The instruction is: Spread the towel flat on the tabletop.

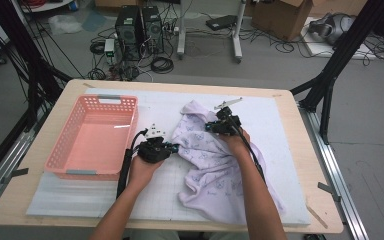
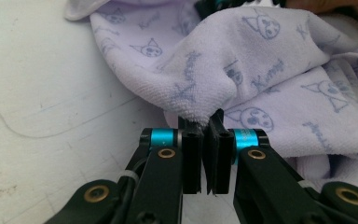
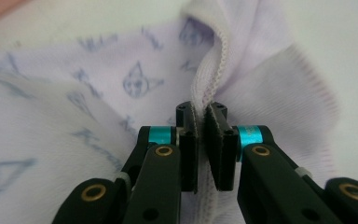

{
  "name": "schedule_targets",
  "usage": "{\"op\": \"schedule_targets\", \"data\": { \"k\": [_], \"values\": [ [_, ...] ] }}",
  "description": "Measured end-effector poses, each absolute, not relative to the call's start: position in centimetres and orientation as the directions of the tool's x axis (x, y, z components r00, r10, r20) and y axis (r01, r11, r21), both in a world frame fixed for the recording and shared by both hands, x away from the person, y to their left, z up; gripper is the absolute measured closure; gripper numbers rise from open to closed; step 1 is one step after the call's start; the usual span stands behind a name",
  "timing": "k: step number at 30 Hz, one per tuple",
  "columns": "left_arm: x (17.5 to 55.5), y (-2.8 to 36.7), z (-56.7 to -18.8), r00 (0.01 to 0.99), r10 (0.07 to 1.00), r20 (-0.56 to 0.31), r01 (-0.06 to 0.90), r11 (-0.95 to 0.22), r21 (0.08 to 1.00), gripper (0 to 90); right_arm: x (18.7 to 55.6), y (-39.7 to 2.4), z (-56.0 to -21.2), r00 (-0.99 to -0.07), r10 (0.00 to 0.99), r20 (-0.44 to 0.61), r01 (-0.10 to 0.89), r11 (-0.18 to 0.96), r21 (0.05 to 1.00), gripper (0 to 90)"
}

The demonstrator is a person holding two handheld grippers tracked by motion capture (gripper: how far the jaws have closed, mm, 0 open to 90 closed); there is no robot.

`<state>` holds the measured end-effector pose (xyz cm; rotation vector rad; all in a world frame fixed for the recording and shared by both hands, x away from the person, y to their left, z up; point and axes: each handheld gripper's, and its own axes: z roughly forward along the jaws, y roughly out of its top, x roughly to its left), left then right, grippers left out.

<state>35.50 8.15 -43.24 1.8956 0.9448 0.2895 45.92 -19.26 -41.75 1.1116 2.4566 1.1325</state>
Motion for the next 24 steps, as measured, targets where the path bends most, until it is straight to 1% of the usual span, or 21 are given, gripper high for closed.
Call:
{"op": "schedule_targets", "data": {
  "k": [3,4,5,6,7,9,10,12,15,18,20,21,22,23,24],
  "values": [
    [35.5,7.9,-43.2,0.671,0.714,-0.2,0.481,-0.214,0.85,82.0,45.4,-20.4,-40.1,-0.681,0.725,0.104,0.521,0.379,0.765,82.6],
    [35.5,7.8,-43.2,0.671,0.714,-0.2,0.478,-0.21,0.853,78.4,45.2,-21.1,-39.4,-0.679,0.729,0.092,0.511,0.378,0.772,82.9],
    [35.6,7.8,-43.2,0.669,0.719,-0.19,0.462,-0.202,0.864,72.5,45.0,-21.7,-39.0,-0.678,0.728,0.101,0.509,0.366,0.779,83.2],
    [35.6,7.8,-43.3,0.662,0.727,-0.184,0.452,-0.191,0.871,62.5,44.7,-22.7,-38.3,-0.68,0.722,0.131,0.505,0.331,0.797,83.4],
    [35.7,7.9,-43.2,0.656,0.732,-0.186,0.45,-0.181,0.875,56.6,44.4,-23.7,-37.7,-0.679,0.719,0.15,0.495,0.298,0.816,83.4],
    [35.9,8.1,-43.2,0.643,0.742,-0.189,0.439,-0.155,0.885,54.8,43.5,-25.7,-36.7,-0.668,0.722,0.18,0.485,0.24,0.841,83.4],
    [35.9,8.1,-43.1,0.64,0.744,-0.191,0.435,-0.146,0.888,52.9,43.0,-26.7,-36.3,-0.657,0.733,0.176,0.48,0.227,0.848,83.5],
    [36.0,8.2,-43.0,0.631,0.752,-0.189,0.426,-0.132,0.895,52.8,42.2,-28.8,-35.9,-0.631,0.76,0.155,0.474,0.22,0.852,83.7],
    [36.3,7.9,-43.0,0.636,0.75,-0.182,0.424,-0.143,0.894,53.2,41.1,-31.6,-35.7,-0.568,0.812,0.13,0.501,0.216,0.838,83.8],
    [36.9,7.6,-42.8,0.631,0.755,-0.179,0.425,-0.142,0.894,54.5,40.3,-34.6,-36.2,-0.51,0.853,0.114,0.572,0.237,0.785,83.8],
    [37.2,7.3,-42.7,0.626,0.759,-0.179,0.418,-0.133,0.899,58.3,39.8,-35.9,-36.8,-0.47,0.879,0.079,0.605,0.256,0.754,83.8],
    [37.4,7.3,-42.7,0.623,0.758,-0.193,0.429,-0.125,0.895,63.2,39.5,-36.5,-37.1,-0.448,0.892,0.056,0.623,0.267,0.735,83.8],
    [37.8,7.2,-42.7,0.618,0.757,-0.214,0.449,-0.115,0.886,65.5,39.3,-37.0,-37.6,-0.426,0.904,0.014,0.64,0.291,0.711,83.8],
    [38.0,7.0,-42.6,0.612,0.757,-0.229,0.459,-0.105,0.882,65.5,39.0,-37.5,-38.2,-0.398,0.917,-0.021,0.669,0.306,0.678,83.7],
    [38.4,6.8,-42.6,0.615,0.751,-0.242,0.468,-0.1,0.878,65.8,38.8,-37.8,-38.6,-0.384,0.923,-0.027,0.679,0.302,0.669,83.5]
  ]
}}
